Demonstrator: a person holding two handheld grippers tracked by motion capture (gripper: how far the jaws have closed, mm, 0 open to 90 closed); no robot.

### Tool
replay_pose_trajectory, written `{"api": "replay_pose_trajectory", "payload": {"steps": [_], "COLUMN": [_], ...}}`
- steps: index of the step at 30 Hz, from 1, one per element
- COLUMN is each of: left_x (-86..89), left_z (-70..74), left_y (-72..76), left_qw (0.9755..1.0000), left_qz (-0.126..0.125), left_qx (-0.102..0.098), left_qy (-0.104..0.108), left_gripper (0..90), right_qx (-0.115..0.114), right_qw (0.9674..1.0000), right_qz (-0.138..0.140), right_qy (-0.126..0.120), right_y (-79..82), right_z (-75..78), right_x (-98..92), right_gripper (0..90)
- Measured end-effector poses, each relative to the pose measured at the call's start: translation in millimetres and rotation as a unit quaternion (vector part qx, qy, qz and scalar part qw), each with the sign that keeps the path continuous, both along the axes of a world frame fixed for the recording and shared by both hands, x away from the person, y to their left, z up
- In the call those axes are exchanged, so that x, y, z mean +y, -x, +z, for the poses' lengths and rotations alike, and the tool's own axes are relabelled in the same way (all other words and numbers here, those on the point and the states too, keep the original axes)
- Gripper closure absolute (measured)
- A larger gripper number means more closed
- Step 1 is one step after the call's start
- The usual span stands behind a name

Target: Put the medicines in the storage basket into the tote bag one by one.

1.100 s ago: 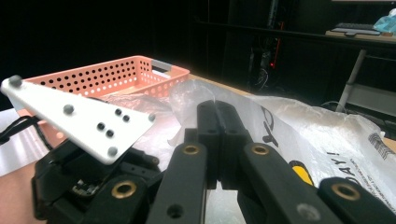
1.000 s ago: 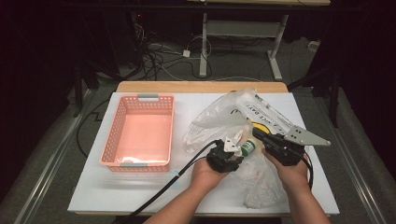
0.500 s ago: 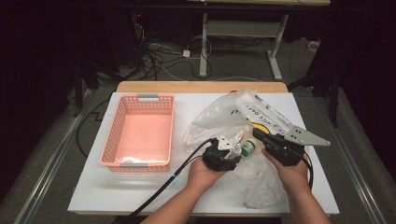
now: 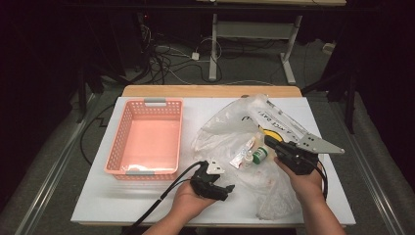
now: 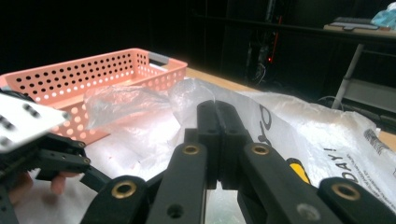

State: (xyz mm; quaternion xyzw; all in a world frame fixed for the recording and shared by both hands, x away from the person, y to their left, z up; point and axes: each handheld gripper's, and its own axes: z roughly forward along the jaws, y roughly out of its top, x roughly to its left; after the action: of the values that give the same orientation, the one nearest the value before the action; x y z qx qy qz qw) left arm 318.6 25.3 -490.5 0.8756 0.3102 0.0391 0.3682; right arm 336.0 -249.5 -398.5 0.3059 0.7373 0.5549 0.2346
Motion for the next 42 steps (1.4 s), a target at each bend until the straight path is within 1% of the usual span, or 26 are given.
{"api": "replay_pose_trajectory", "payload": {"steps": [1,2,3,5,7,9,10,11,13,14,17,20,21,23,24,26,28,30,31,33,35,37,39,40,42], "left_x": [-2.6,-7.2,-10.8,-11.7,-11.8,-12.6,-13.4,-14.0,-13.2,-12.7,-12.5,-15.7,-15.5,-13.6,-12.5,-11.3,-8.1,-1.9,0.0,1.4,2.8,4.3,6.8,7.9,9.5], "left_z": [0.0,-0.1,-0.1,0.1,-0.2,-0.6,-0.5,-0.5,-0.5,-0.6,-0.9,-0.9,-0.9,-0.9,-0.6,-0.2,0.7,2.0,2.5,3.3,4.3,5.3,7.5,9.1,13.3], "left_y": [0.7,2.3,2.9,1.1,1.8,2.5,3.5,3.8,1.9,1.2,0.4,3.4,3.3,2.4,2.5,4.3,7.4,10.1,10.8,12.4,15.0,16.4,17.2,17.6,19.4], "left_qw": [0.9999,0.9994,0.9989,0.9991,0.9988,0.9987,0.9987,0.9987,0.999,0.9989,0.9987,0.9979,0.9979,0.9984,0.9984,0.9984,0.9977,0.9961,0.9955,0.9946,0.9932,0.9923,0.9909,0.9902,0.9882], "left_qz": [0.004,0.013,0.011,0.022,0.029,0.029,0.025,0.021,0.024,0.03,0.04,0.034,0.034,0.036,0.034,0.029,0.026,0.03,0.031,0.032,0.029,0.032,0.037,0.04,0.043], "left_qx": [-0.009,-0.022,-0.029,-0.021,-0.028,-0.033,-0.038,-0.039,-0.033,-0.03,-0.03,-0.05,-0.049,-0.042,-0.042,-0.048,-0.062,-0.074,-0.077,-0.084,-0.096,-0.103,-0.109,-0.113,-0.124], "left_qy": [-0.008,-0.025,-0.034,-0.029,-0.027,-0.025,-0.025,-0.024,-0.02,-0.016,-0.013,-0.025,-0.024,-0.015,-0.014,-0.007,0.009,0.037,0.045,0.052,0.059,0.062,0.069,0.072,0.078], "left_gripper": [17.5,20.0,22.6,26.3,33.9,41.2,45.5,51.7,58.1,61.5,73.9,88.4,88.6,88.7,88.8,88.8,88.8,88.9,88.9,88.9,88.9,88.9,88.9,88.8,88.8], "right_qx": [0.003,0.004,0.005,0.005,0.006,0.008,0.009,0.008,0.01,0.01,0.01,0.009,0.009,0.008,0.009,0.008,0.007,0.007,0.006,0.004,0.005,0.007,0.008,0.004,0.003], "right_qw": [1.0,1.0,1.0,1.0,0.9999,0.9999,0.9999,0.9998,0.9998,0.9998,0.9998,0.9998,0.9998,0.9998,0.9998,0.9998,0.9998,0.9999,0.9999,0.9999,0.9999,0.9999,0.9999,0.9999,0.9999], "right_qz": [0.001,0.001,0.001,0.002,0.0,-0.001,-0.002,-0.001,-0.004,-0.005,-0.005,-0.005,-0.005,-0.004,-0.004,-0.005,-0.005,-0.007,-0.008,-0.008,-0.009,-0.01,-0.01,-0.01,-0.012], "right_qy": [0.001,0.001,0.004,0.007,0.009,0.013,0.014,0.015,0.016,0.016,0.016,0.017,0.017,0.018,0.017,0.017,0.015,0.013,0.011,0.01,0.009,0.006,0.003,0.004,-0.001], "right_y": [0.4,0.6,1.3,2.3,3.6,4.7,5.2,5.5,6.8,7.4,8.1,7.8,7.6,6.9,6.7,6.7,7.2,7.8,7.8,7.4,6.8,6.2,6.5,6.3,7.1], "right_z": [-1.1,-2.0,-2.7,-3.7,-4.4,-5.3,-5.8,-6.1,-6.1,-6.0,-5.9,-6.0,-6.3,-6.9,-7.3,-7.3,-6.7,-5.7,-5.4,-5.2,-5.5,-5.5,-4.9,-4.1,-2.5], "right_x": [0.4,0.9,1.2,2.3,3.2,3.8,3.9,3.5,2.8,2.4,1.2,0.9,1.1,1.4,1.3,0.6,-0.5,-2.1,-2.9,-4.6,-5.7,-6.5,-7.1,-7.4,-7.9], "right_gripper": [90.0,90.0,90.0,90.0,90.0,90.0,90.0,90.0,90.0,90.0,90.0,90.0,90.0,90.0,90.0,90.0,90.0,90.0,90.0,90.0,90.0,90.0,90.0,90.0,90.0]}}
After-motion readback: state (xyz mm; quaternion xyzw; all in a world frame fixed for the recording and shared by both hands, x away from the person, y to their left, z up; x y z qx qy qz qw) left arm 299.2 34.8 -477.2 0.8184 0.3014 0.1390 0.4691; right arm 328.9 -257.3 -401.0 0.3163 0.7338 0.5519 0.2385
